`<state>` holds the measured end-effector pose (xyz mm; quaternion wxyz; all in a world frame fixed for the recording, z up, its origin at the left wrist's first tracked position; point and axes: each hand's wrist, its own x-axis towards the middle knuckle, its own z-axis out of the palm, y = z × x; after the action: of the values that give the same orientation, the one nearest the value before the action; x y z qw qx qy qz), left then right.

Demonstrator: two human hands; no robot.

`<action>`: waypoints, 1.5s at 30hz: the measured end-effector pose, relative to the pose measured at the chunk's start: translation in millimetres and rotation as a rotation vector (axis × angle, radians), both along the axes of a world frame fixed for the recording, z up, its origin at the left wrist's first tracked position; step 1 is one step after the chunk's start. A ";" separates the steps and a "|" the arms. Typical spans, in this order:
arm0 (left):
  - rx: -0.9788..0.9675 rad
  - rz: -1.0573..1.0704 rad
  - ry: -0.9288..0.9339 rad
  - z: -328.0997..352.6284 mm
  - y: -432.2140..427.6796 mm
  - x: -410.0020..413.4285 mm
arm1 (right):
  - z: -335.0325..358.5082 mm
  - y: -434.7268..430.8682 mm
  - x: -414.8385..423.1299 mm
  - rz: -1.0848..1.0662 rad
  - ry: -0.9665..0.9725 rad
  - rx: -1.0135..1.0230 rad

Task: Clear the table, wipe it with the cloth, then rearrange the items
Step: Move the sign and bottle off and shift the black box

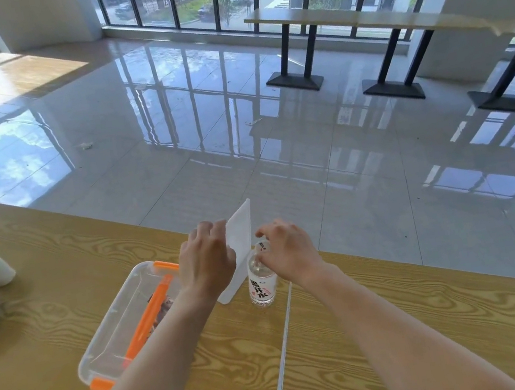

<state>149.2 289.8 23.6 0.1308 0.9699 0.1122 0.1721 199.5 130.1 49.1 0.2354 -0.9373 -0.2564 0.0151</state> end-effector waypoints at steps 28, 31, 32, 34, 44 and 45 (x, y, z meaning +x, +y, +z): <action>0.067 -0.518 0.015 27.2 -238.7 -69.6 | 21.6 -292.0 -139.7 -0.466 -0.017 -0.016; 0.050 -0.602 0.038 23.1 -281.1 -71.4 | 22.1 -335.3 -160.6 -0.550 -0.006 -0.021; 0.042 -0.636 0.044 21.5 -295.9 -71.8 | 22.1 -349.8 -168.0 -0.579 -0.005 -0.030; 0.021 -0.708 0.049 18.2 -325.4 -73.8 | 22.1 -378.2 -182.2 -0.630 -0.006 -0.057; 0.094 -1.063 0.142 -5.1 -457.5 -84.9 | -8.0 -484.2 -239.3 -0.813 0.206 -0.166; 0.114 -1.083 0.163 -8.1 -466.5 -84.1 | -12.4 -489.7 -242.7 -0.813 0.219 -0.175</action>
<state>65.2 -176.7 15.5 0.1386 0.9048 -0.4026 0.0104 -43.2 -359.6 36.7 0.1678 -0.9713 0.1628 0.0423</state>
